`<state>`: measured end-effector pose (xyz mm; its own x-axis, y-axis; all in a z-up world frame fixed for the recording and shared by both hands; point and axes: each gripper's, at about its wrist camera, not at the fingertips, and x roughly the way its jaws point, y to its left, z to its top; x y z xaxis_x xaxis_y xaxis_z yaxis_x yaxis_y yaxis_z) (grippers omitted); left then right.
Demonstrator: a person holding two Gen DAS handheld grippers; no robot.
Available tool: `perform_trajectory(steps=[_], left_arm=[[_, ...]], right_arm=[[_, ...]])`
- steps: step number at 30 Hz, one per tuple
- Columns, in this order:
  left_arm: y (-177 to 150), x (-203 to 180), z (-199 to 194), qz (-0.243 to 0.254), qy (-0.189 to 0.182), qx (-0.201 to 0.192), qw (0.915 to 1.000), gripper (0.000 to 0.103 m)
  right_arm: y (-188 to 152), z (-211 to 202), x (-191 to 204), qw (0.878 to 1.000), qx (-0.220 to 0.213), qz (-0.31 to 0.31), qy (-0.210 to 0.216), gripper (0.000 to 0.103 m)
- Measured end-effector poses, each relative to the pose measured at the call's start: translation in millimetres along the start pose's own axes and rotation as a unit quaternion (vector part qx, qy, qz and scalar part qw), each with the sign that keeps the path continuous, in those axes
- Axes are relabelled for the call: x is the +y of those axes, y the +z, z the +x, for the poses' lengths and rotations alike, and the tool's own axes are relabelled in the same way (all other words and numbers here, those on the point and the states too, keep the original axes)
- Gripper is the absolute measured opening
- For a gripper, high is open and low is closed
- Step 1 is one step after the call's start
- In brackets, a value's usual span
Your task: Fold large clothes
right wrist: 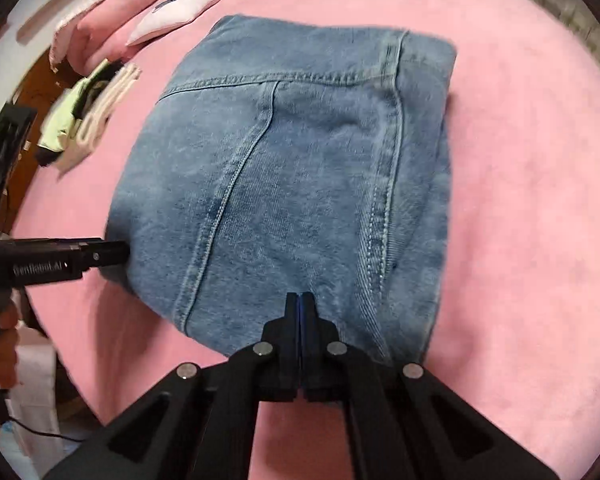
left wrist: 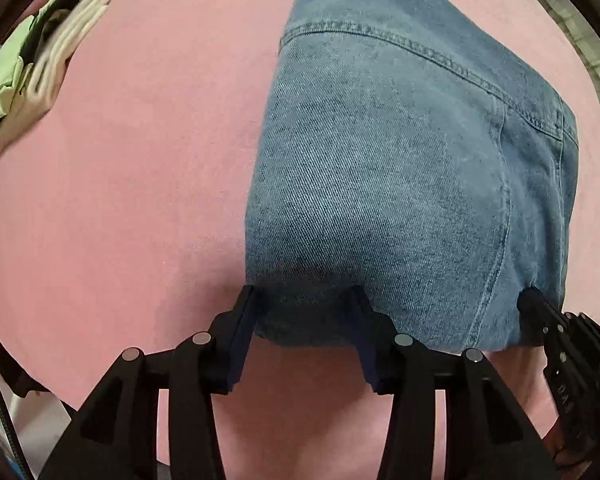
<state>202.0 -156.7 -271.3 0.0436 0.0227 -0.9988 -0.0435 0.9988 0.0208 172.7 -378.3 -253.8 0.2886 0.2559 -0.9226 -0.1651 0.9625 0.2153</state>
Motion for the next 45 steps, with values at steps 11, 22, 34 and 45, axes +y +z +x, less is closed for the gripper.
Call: perform_trajectory(steps=[11, 22, 34, 45], left_arm=[[33.4, -14.8, -24.3, 0.061, -0.096, -0.061, 0.9917, 0.013], [134.7, -27.3, 4.3, 0.035, -0.093, -0.090, 0.9909, 0.008], [152.9, 8.3, 31.8, -0.017, -0.164, -0.060, 0.9844, 0.001], [143.1, 3.8, 20.0, -0.018, -0.153, -0.064, 0.9860, 0.001]], right_arm=[[56.8, 29.9, 16.3, 0.989, -0.025, 0.060, 0.130, 0.005], [148.1, 85.3, 15.9, 0.992, -0.053, 0.065, 0.089, 0.000], [165.5, 73.6, -32.9, 0.986, -0.110, 0.124, 0.031, 0.000], [135.9, 25.6, -61.9, 0.978, -0.109, 0.140, -0.107, 0.002]])
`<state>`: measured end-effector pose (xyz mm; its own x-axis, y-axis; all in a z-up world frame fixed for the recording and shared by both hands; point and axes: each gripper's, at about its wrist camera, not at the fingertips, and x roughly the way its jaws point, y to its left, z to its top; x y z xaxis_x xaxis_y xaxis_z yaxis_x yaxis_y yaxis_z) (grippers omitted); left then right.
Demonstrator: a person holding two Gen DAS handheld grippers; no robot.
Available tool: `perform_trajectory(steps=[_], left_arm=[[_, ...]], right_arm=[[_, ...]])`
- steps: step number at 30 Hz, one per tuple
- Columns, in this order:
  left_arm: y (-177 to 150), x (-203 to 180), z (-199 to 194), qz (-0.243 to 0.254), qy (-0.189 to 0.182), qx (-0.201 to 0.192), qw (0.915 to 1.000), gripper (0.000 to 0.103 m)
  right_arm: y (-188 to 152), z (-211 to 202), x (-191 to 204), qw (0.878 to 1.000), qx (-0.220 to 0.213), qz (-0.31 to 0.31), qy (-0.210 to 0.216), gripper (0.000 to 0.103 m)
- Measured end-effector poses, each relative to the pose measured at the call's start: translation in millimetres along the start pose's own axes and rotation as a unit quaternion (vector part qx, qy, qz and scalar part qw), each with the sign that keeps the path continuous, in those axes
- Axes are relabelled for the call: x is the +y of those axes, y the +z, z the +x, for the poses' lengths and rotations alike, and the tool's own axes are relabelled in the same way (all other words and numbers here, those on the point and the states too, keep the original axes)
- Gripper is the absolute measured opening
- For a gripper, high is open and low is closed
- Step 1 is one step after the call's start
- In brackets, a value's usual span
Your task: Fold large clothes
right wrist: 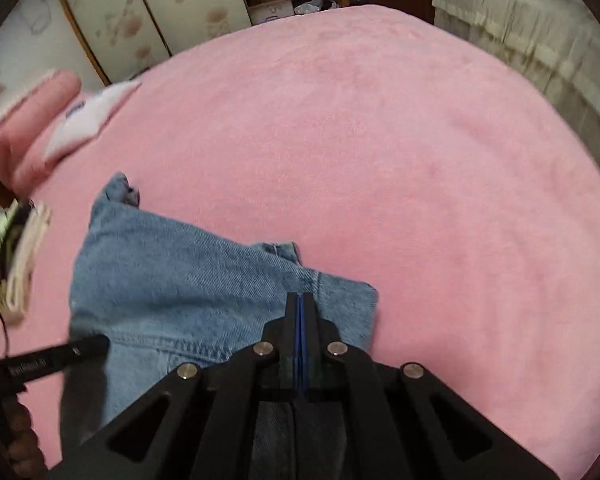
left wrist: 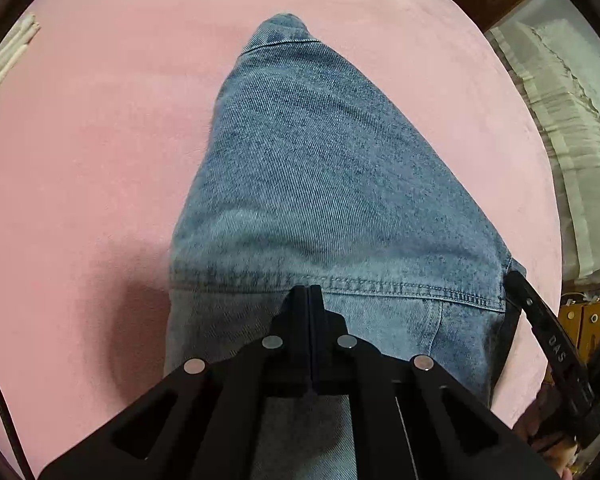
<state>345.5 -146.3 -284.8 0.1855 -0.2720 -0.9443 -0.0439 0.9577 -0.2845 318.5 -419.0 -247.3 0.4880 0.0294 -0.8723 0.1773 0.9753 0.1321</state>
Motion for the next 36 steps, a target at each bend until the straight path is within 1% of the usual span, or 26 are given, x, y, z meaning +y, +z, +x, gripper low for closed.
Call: perform_trajectory(steps=[3, 5, 7, 9, 10, 11, 12, 13, 14, 15, 16, 17, 19, 22, 24, 26, 28, 31, 32, 34, 36], left_arm=[[-15.0, -0.1, -12.6, -0.013, 0.003, 0.008, 0.9999, 0.001], [-27.5, 4.5, -20.4, -0.030, 0.002, 0.019, 0.9994, 0.001], [-43.0, 7.1, -32.1, -0.038, 0.001, 0.022, 0.9991, 0.002], [-65.9, 9.3, -45.3, -0.040, 0.006, 0.027, 0.9988, 0.010], [-75.8, 9.6, -50.8, -0.040, 0.007, 0.030, 0.9987, 0.016], [-86.1, 10.4, -57.0, -0.038, 0.010, 0.030, 0.9988, 0.021], [-92.6, 9.5, -61.4, -0.034, 0.011, 0.026, 0.9990, 0.021], [-103.5, 7.8, -69.1, -0.026, 0.022, 0.020, 0.9992, 0.026], [-106.8, 3.7, -70.8, -0.019, 0.037, 0.021, 0.9989, 0.040], [-114.6, 2.4, -75.2, -0.012, 0.050, 0.022, 0.9984, 0.046], [-119.3, 1.4, -80.0, -0.006, 0.059, 0.020, 0.9980, 0.049], [-124.9, 1.1, -84.7, 0.000, 0.065, 0.018, 0.9977, 0.049], [-133.8, 0.1, -91.8, 0.004, 0.074, 0.026, 0.9969, 0.051], [-147.7, 4.0, -102.6, -0.001, 0.080, 0.037, 0.9961, 0.063], [-154.3, 3.0, -113.3, 0.004, 0.088, 0.034, 0.9955, 0.066], [-159.1, -2.0, -125.7, 0.015, 0.096, 0.031, 0.9948, 0.073], [-163.9, -5.9, -135.9, 0.022, 0.096, 0.029, 0.9947, 0.074], [-168.4, -14.8, -149.6, 0.033, 0.107, 0.027, 0.9934, 0.075], [-169.5, -15.9, -154.0, 0.036, 0.108, 0.025, 0.9932, 0.078], [-171.9, -20.7, -163.7, 0.046, 0.115, 0.020, 0.9921, 0.082], [-173.1, -24.9, -170.6, 0.057, 0.121, 0.013, 0.9910, 0.082]], right_arm=[[-14.0, -18.8, -6.5, 1.000, 0.007, 0.023, 0.014, 0.003], [-29.6, -26.8, -6.7, 0.998, 0.036, 0.040, 0.023, 0.005], [-48.5, -33.7, -5.6, 0.997, 0.066, 0.044, 0.020, 0.008], [-69.2, -41.0, -2.9, 0.996, 0.083, 0.034, 0.017, 0.014], [-80.6, -46.6, -1.5, 0.996, 0.085, 0.027, 0.014, 0.016], [-89.7, -53.0, -0.6, 0.996, 0.084, 0.023, 0.010, 0.022], [-98.8, -60.2, -0.1, 0.996, 0.083, 0.021, 0.006, 0.030], [-107.8, -67.6, 0.4, 0.996, 0.085, 0.020, 0.000, 0.035], [-115.9, -74.0, 0.4, 0.996, 0.091, 0.022, -0.007, 0.044], [-122.2, -79.9, 1.2, 0.995, 0.094, 0.026, -0.011, 0.046], [-127.6, -85.6, 1.5, 0.995, 0.094, 0.027, -0.016, 0.046], [-133.2, -92.7, 2.4, 0.995, 0.092, 0.025, -0.024, 0.046], [-138.6, -103.4, 6.5, 0.995, 0.093, 0.013, -0.029, 0.046], [-137.1, -112.4, 17.5, 0.993, 0.112, -0.014, -0.030, 0.047], [-136.0, -119.0, 20.9, 0.991, 0.128, -0.014, -0.020, 0.047], [-133.3, -127.2, 23.0, 0.991, 0.135, -0.009, -0.015, 0.047], [-131.1, -134.5, 28.8, 0.990, 0.141, -0.012, -0.017, 0.047], [-128.1, -145.7, 32.4, 0.989, 0.148, -0.015, -0.016, 0.055], [-127.1, -150.1, 32.8, 0.989, 0.149, -0.013, -0.016, 0.059], [-125.1, -156.9, 33.8, 0.989, 0.149, -0.011, -0.013, 0.061], [-122.9, -163.8, 34.0, 0.989, 0.148, -0.010, -0.010, 0.062]])
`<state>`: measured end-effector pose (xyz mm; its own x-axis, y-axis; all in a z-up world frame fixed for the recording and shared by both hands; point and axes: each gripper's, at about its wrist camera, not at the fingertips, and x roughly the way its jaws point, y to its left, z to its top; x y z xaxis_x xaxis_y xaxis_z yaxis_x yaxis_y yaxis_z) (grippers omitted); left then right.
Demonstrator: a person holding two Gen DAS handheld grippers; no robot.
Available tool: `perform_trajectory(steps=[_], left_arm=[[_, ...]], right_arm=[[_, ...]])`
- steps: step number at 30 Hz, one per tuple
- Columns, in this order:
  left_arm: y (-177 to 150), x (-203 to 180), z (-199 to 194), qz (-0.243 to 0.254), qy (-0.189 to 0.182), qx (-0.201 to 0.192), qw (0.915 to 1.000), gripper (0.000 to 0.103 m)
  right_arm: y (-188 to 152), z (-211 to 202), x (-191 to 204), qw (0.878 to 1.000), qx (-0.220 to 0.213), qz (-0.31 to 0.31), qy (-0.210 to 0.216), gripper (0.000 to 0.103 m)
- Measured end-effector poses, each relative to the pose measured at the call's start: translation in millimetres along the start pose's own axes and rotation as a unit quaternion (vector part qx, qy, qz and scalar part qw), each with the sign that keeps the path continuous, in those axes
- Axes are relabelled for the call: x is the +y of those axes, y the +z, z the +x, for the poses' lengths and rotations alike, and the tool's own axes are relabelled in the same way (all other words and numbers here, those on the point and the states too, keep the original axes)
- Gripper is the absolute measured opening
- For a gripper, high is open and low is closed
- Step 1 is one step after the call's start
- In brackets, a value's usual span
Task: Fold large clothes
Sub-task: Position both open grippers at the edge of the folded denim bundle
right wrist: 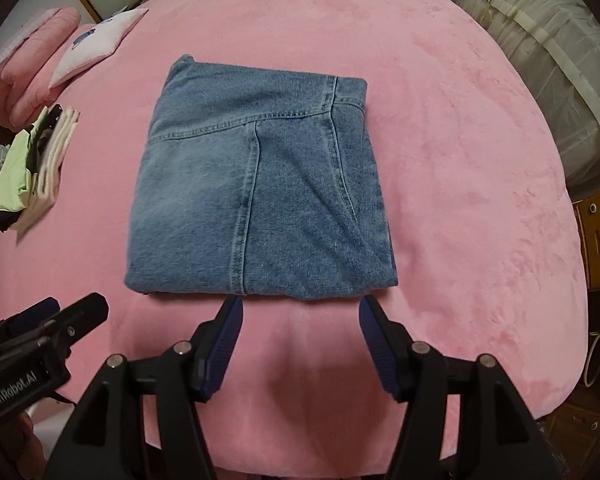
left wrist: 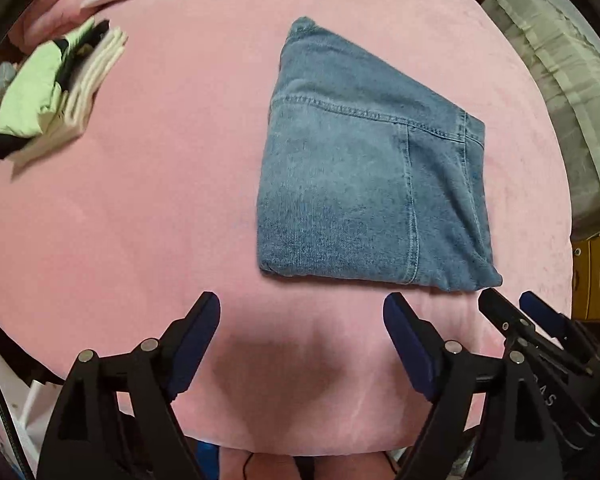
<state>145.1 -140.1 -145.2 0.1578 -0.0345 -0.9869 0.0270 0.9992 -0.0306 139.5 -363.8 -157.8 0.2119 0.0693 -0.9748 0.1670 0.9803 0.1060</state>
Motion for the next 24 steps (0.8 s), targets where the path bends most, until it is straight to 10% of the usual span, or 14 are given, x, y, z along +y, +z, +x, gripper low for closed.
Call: perform_trajectory(steps=[24], left_arm=[[13.1, 6.3, 4.2, -0.009, 0.017, 0.006, 0.9998, 0.083]], right_arm=[[14.0, 13.5, -9.0, 0.999, 0.032, 0.012, 0.009, 0.069]])
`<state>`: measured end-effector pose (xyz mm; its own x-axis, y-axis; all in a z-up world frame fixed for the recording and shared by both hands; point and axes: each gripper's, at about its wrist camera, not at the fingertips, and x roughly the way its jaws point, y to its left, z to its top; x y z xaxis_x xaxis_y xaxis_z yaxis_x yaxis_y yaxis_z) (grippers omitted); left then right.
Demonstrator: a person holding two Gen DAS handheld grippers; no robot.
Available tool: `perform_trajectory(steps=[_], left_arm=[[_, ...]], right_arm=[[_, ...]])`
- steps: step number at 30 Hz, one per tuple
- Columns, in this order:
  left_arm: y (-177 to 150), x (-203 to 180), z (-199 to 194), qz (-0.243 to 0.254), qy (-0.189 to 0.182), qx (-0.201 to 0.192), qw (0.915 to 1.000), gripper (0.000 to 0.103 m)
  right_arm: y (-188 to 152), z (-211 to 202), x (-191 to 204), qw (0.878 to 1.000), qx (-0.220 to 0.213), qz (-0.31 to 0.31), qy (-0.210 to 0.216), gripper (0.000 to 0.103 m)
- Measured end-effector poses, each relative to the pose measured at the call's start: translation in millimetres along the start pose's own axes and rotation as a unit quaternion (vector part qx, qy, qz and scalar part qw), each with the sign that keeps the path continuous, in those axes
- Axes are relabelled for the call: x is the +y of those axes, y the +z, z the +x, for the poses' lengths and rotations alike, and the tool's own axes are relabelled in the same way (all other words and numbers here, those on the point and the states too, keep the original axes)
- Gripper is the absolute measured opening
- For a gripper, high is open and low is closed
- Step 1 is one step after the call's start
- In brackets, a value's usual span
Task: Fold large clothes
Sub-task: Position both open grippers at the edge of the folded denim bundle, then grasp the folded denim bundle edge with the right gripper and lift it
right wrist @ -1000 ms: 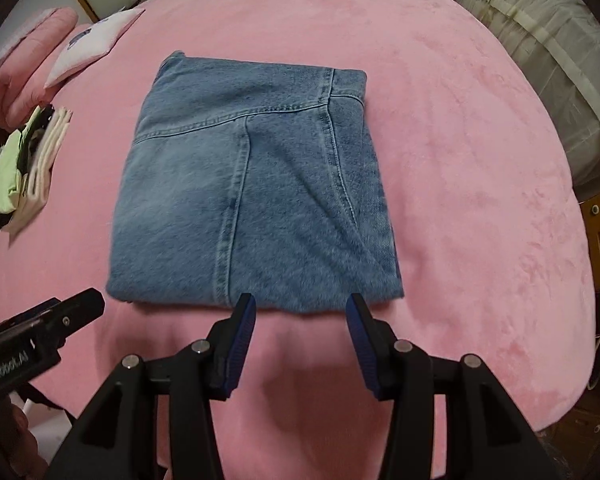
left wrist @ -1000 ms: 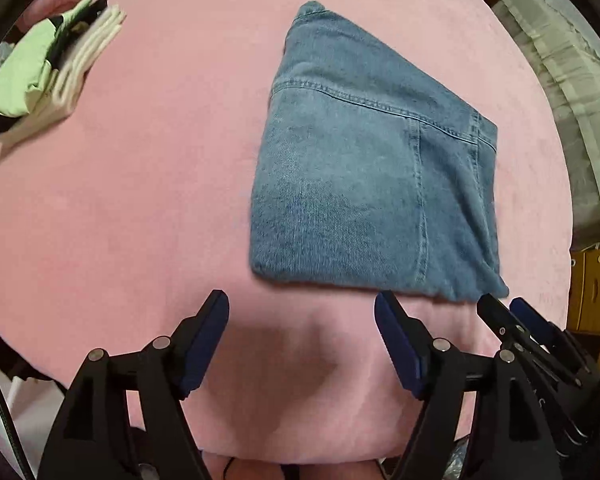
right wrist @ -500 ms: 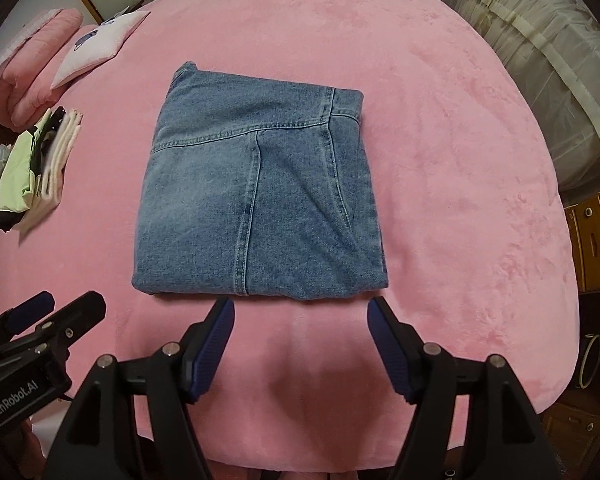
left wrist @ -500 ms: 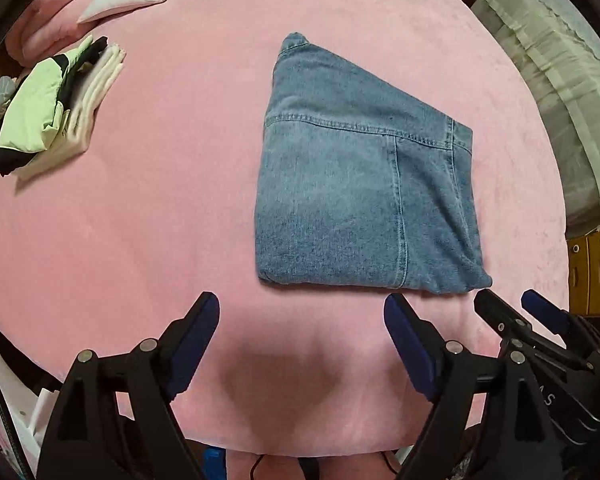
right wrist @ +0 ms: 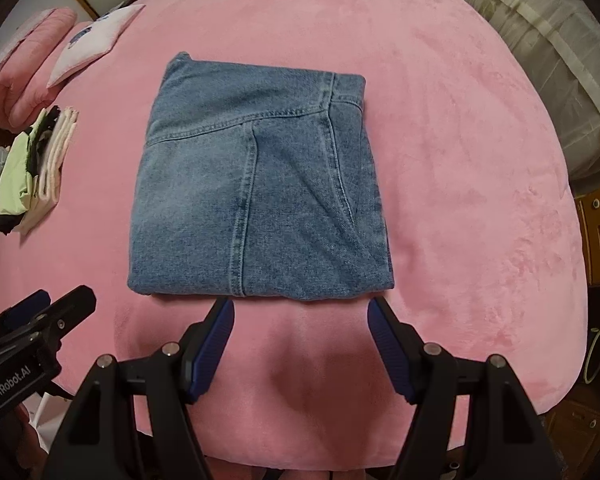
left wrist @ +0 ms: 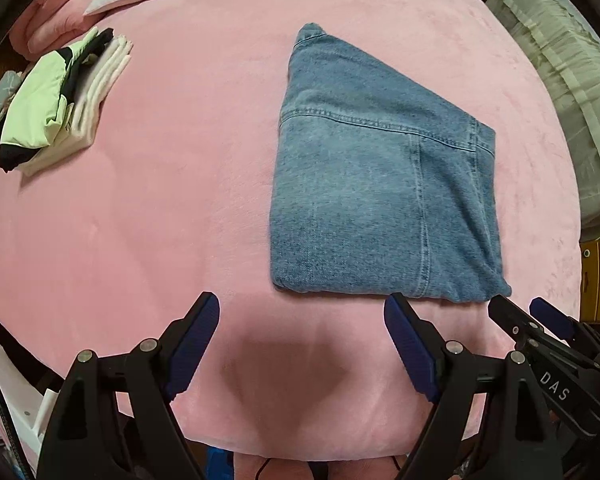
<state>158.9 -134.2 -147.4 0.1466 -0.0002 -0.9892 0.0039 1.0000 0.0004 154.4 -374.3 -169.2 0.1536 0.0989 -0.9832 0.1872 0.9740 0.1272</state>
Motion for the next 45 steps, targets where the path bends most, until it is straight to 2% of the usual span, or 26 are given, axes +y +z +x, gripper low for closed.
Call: perform_trajectory(steps=[5, 10, 12, 13, 15, 16, 20, 24, 25, 28, 30, 33, 35, 37, 41, 43, 45], left_arm=[[11.5, 3.3, 22.1, -0.010, -0.009, 0.023, 0.9996, 0.084], [30.2, 14.3, 61.4, -0.025, -0.030, 0.056, 0.9977, 0.084], [38.3, 18.1, 75.7, -0.026, -0.032, 0.064, 0.9971, 0.084], [43.6, 19.7, 83.1, -0.023, -0.033, 0.064, 0.9971, 0.084], [52.7, 22.1, 94.2, -0.016, -0.043, 0.060, 0.9971, 0.084], [56.2, 23.2, 97.9, -0.014, -0.049, 0.059, 0.9970, 0.084], [72.9, 26.5, 115.5, -0.009, -0.079, 0.042, 0.9959, 0.084], [89.3, 26.6, 135.2, -0.006, -0.088, 0.035, 0.9955, 0.084], [94.1, 26.4, 140.7, -0.007, -0.085, 0.037, 0.9957, 0.084], [102.9, 26.9, 151.3, -0.021, -0.110, 0.030, 0.9933, 0.084], [108.4, 27.6, 157.2, -0.042, -0.123, 0.025, 0.9912, 0.081], [109.8, 26.7, 156.4, -0.052, -0.105, 0.013, 0.9930, 0.074], [104.0, 29.9, 150.8, -0.062, -0.102, -0.005, 0.9928, 0.063], [98.9, 32.5, 145.1, -0.069, -0.110, -0.017, 0.9913, 0.055], [87.8, 42.0, 131.9, -0.065, -0.123, -0.021, 0.9901, 0.041], [84.7, 43.4, 119.3, -0.057, -0.118, -0.022, 0.9912, 0.036], [75.6, 46.3, 100.6, -0.051, -0.104, -0.025, 0.9930, 0.020]], right_arm=[[12.8, 26.3, -14.2, 1.000, 0.025, 0.017, 0.004, 0.069], [34.3, 54.4, -41.1, 1.000, 0.004, 0.025, -0.007, 0.069], [46.4, 68.4, -54.1, 0.999, -0.009, 0.018, 0.027, 0.069], [53.5, 78.4, -60.8, 0.998, -0.007, 0.014, 0.062, 0.069], [67.1, 101.2, -73.1, 0.991, 0.016, 0.010, 0.134, 0.069], [72.1, 108.8, -77.8, 0.987, 0.023, 0.014, 0.156, 0.069], [90.2, 141.3, -93.0, 0.961, 0.041, 0.043, 0.270, 0.069], [103.0, 160.1, -91.7, 0.941, 0.044, 0.077, 0.327, 0.067], [105.3, 162.0, -90.6, 0.939, 0.043, 0.086, 0.330, 0.066], [109.3, 167.2, -87.8, 0.935, 0.038, 0.115, 0.333, 0.064], [107.1, 166.3, -85.8, 0.941, 0.033, 0.114, 0.317, 0.048], [98.9, 158.8, -85.2, 0.938, 0.019, 0.122, 0.325, 0.032], [101.3, 152.0, -82.8, 0.941, 0.012, 0.118, 0.318, 0.027], [103.6, 140.5, -72.5, 0.949, -0.002, 0.099, 0.299, 0.024], [98.6, 107.8, -52.7, 0.957, -0.036, 0.071, 0.280, 0.020], [92.4, 87.6, -43.2, 0.959, -0.050, 0.060, 0.272, 0.020], [82.9, 64.4, -32.9, 0.962, -0.062, 0.052, 0.259, 0.019]])
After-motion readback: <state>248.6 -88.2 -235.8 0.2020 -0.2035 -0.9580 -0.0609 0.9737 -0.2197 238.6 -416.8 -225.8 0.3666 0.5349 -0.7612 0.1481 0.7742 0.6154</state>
